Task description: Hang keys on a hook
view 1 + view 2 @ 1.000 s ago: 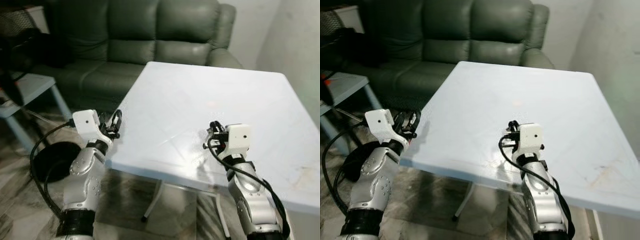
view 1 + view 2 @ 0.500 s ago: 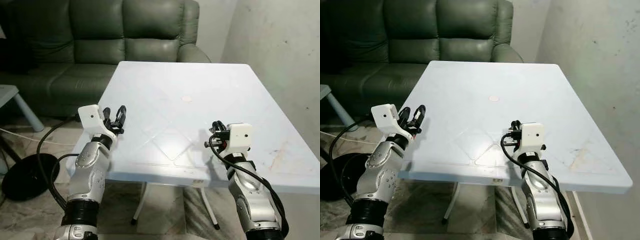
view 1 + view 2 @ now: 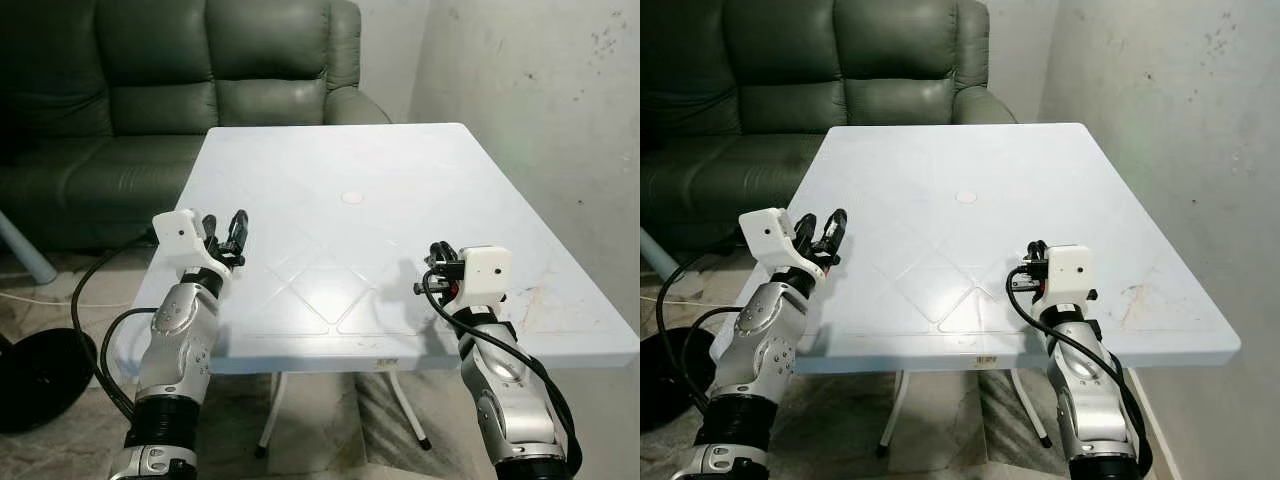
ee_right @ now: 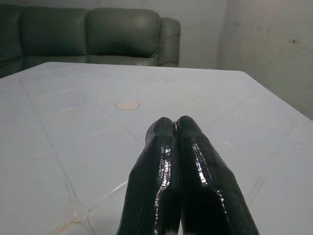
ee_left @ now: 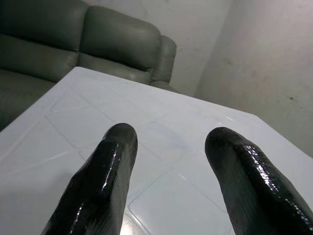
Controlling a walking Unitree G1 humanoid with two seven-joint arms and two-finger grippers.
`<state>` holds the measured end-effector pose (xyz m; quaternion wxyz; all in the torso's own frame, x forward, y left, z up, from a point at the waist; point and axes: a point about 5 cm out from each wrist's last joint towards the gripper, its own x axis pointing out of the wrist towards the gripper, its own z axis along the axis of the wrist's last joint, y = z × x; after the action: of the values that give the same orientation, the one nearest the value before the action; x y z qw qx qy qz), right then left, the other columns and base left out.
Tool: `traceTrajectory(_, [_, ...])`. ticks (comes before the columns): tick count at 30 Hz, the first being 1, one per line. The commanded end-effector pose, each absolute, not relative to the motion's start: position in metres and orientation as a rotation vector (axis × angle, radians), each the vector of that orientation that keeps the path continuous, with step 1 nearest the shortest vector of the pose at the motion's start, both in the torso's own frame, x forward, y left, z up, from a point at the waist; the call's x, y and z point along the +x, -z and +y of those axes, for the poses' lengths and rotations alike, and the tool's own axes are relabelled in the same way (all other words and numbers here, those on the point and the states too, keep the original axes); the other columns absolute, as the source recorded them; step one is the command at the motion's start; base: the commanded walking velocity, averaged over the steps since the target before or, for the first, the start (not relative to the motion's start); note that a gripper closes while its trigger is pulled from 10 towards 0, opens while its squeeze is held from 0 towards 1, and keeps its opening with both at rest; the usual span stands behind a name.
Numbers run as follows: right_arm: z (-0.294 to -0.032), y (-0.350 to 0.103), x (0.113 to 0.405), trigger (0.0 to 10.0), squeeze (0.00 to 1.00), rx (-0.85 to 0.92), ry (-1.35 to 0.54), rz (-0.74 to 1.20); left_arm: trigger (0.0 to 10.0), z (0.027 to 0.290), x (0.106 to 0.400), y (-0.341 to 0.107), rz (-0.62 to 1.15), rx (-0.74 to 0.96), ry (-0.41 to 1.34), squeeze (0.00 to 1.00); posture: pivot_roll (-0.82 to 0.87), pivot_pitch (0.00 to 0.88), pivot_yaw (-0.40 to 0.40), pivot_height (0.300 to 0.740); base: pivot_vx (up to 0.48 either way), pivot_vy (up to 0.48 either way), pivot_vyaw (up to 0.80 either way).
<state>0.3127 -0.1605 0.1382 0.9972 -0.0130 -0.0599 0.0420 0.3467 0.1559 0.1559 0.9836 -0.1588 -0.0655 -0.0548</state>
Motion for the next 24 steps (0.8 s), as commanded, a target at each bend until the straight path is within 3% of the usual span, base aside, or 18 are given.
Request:
traceTrajectory(1, [-0.1606, -0.1431, 0.313, 10.0, 0.0, -0.027, -0.082, -0.137, 10.0, 0.1594, 0.3466, -0.1556, -0.134, -0.317, 0.105, 0.0, 0.12, 0.0, 0.032, 0.74, 0.0, 0.0, -0.78])
traceTrajectory(24, [-0.1613, -0.1412, 0.3108, 10.0, 0.0, -0.037, -0.095, -0.126, 10.0, 0.1688, 0.3456, -0.1569, -0.147, -0.277, 0.081, 0.0, 0.13, 0.0, 0.014, 0.74, 0.0, 0.0, -0.78])
